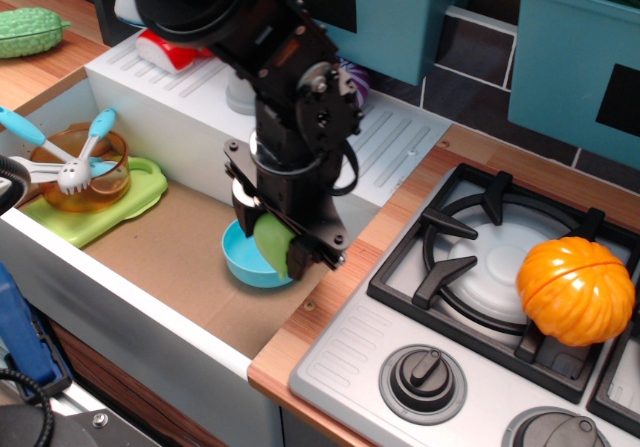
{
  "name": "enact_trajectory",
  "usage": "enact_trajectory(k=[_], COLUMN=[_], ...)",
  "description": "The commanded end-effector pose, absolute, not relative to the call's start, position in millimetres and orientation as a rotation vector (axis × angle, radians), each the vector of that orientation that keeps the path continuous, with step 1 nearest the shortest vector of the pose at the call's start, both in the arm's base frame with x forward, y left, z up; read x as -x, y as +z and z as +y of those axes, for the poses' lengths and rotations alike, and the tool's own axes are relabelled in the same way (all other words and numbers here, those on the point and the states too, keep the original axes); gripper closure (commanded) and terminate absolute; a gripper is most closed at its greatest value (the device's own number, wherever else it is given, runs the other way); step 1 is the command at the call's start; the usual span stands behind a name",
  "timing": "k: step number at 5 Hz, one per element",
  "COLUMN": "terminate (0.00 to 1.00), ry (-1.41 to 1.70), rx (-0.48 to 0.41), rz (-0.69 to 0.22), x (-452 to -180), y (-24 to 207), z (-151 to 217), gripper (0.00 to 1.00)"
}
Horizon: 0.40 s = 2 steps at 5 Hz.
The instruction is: Put pear in bowl
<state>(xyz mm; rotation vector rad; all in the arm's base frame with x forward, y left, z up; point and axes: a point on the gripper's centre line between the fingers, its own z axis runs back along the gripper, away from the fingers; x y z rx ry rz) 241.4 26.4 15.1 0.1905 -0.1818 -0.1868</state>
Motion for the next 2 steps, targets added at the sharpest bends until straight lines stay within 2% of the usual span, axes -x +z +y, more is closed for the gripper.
enact_trajectory(k=[1,2], terminate=[0.00,0.00], ry=[-0.240,-0.283], rx=[-0.258,-0.282], rz=[-0.276,-0.312], x=[-262.9,-272.6], y=[8.8,1.4], z=[45.1,53.0], gripper=[1.00,1.00])
